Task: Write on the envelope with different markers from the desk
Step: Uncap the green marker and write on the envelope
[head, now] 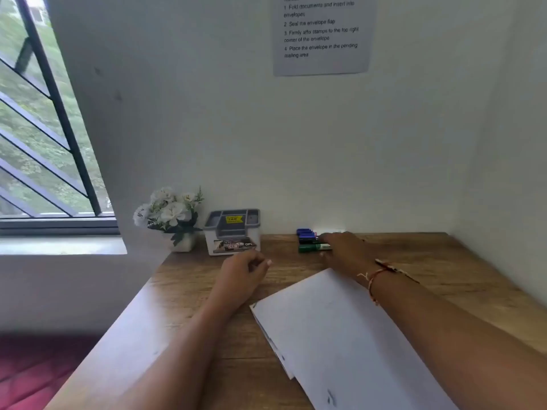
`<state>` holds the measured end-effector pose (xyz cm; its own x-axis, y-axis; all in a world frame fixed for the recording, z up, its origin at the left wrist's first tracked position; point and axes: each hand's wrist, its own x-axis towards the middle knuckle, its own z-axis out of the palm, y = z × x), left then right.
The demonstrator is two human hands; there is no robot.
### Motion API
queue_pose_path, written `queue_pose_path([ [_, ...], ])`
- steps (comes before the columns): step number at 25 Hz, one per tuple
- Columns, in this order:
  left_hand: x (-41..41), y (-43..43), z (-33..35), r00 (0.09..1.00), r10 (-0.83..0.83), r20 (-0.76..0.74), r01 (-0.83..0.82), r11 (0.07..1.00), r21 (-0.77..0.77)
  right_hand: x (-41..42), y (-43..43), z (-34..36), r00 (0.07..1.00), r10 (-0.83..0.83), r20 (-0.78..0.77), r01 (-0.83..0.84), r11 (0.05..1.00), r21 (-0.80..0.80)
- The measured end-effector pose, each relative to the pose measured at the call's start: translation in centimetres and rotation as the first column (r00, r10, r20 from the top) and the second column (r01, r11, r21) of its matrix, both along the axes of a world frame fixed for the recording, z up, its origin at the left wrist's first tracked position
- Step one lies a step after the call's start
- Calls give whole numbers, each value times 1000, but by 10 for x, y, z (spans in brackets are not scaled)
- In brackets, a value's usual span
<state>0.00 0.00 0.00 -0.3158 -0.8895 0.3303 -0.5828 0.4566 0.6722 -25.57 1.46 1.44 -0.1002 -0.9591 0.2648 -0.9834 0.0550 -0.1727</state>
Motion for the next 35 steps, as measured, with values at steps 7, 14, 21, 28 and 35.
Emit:
queue_pose_path([
  [7, 1, -15, -10, 999, -3, -54, 4, 1000, 16, -1, -22, -10, 972, -5, -233, 2, 1000, -14],
  [14, -7, -15, -12, 997, -52, -51, 53, 998, 20, -1, -29, -3, 950, 100, -295, -92, 995, 40],
  [21, -9, -12, -4, 970, -59, -234, 73, 996, 54, 33, -13, 27, 905, 213, -368, -286, 945, -157],
  [28, -4, 0, 13, 691, -72, -719, 372, 889, 268, 80, 45, 47, 923, 383, -25, -381, 907, -181],
  [35, -4, 1, 8, 751, -174, -637, 458, 832, 313, 74, 57, 20, 943, 319, 94, -303, 941, -152],
])
